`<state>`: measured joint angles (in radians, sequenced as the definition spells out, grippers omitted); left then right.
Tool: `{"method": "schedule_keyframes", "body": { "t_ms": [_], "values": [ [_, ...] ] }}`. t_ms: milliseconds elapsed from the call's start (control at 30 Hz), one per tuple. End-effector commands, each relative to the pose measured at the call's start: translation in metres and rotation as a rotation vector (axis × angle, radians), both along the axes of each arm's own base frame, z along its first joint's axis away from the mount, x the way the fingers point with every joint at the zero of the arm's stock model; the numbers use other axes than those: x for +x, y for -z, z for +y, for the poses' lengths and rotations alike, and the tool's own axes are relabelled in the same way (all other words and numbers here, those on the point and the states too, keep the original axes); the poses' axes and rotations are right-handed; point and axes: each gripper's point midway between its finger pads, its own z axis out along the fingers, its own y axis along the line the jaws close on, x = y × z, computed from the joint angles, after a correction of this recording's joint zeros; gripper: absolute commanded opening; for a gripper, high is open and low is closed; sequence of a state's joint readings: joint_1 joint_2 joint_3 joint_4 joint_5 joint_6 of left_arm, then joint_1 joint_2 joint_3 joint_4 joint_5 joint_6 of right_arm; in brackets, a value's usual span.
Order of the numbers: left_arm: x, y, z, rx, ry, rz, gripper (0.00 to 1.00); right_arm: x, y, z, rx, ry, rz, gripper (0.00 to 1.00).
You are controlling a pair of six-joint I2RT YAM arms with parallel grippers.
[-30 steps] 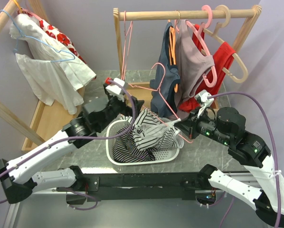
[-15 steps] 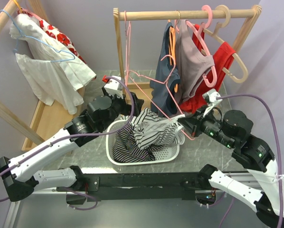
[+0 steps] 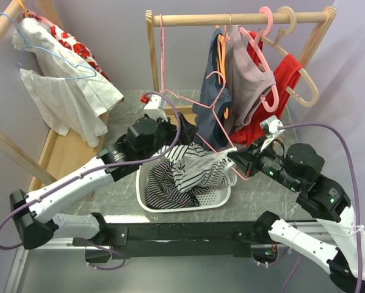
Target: Remove the tank top from the hanger
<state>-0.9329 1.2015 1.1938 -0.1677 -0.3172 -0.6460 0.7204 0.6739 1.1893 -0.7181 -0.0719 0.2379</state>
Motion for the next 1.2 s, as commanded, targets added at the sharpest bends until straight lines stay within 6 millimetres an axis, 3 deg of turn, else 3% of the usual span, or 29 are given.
{"method": "schedule_keyframes", "body": {
  "t_ms": [0, 133, 300, 367, 433, 633, 733, 767, 1067, 1167],
  "values": [
    [0.001, -0.028, -0.016, -0.109, 0.027, -0.012, 0.95, -0.002, -0.023, 0.002, 0.062, -0.017, -0.077, 0.00],
    [0.007, -0.028, -0.013, -0.138, 0.011, -0.015, 0.89, -0.003, -0.024, 0.001, 0.064, -0.021, -0.082, 0.00],
    [0.012, -0.028, -0.014, -0.171, 0.029, -0.017, 0.63, -0.005, -0.025, 0.004, 0.073, -0.038, -0.084, 0.00],
    [0.016, -0.028, -0.014, -0.198, 0.033, -0.025, 0.46, -0.006, -0.025, 0.006, 0.080, -0.046, -0.081, 0.00],
    [0.017, -0.024, -0.019, -0.201, 0.054, -0.013, 0.37, -0.007, -0.024, 0.007, 0.086, -0.051, -0.075, 0.00],
    [0.017, -0.013, -0.029, -0.215, 0.090, 0.015, 0.34, -0.010, -0.029, 0.006, 0.110, -0.059, -0.088, 0.00],
    [0.019, -0.010, -0.031, -0.204, 0.091, 0.021, 0.16, -0.011, -0.028, 0.006, 0.108, -0.061, -0.086, 0.00],
    [0.019, -0.011, -0.032, -0.206, 0.096, 0.021, 0.03, -0.010, -0.027, 0.008, 0.105, -0.062, -0.080, 0.00],
    [0.017, 0.004, -0.038, -0.149, 0.130, 0.059, 0.01, -0.017, -0.018, 0.020, 0.079, -0.143, -0.042, 0.00],
    [0.013, 0.006, -0.040, -0.159, 0.150, 0.074, 0.01, -0.017, -0.013, 0.019, 0.056, -0.143, -0.027, 0.07]
  ]
}}
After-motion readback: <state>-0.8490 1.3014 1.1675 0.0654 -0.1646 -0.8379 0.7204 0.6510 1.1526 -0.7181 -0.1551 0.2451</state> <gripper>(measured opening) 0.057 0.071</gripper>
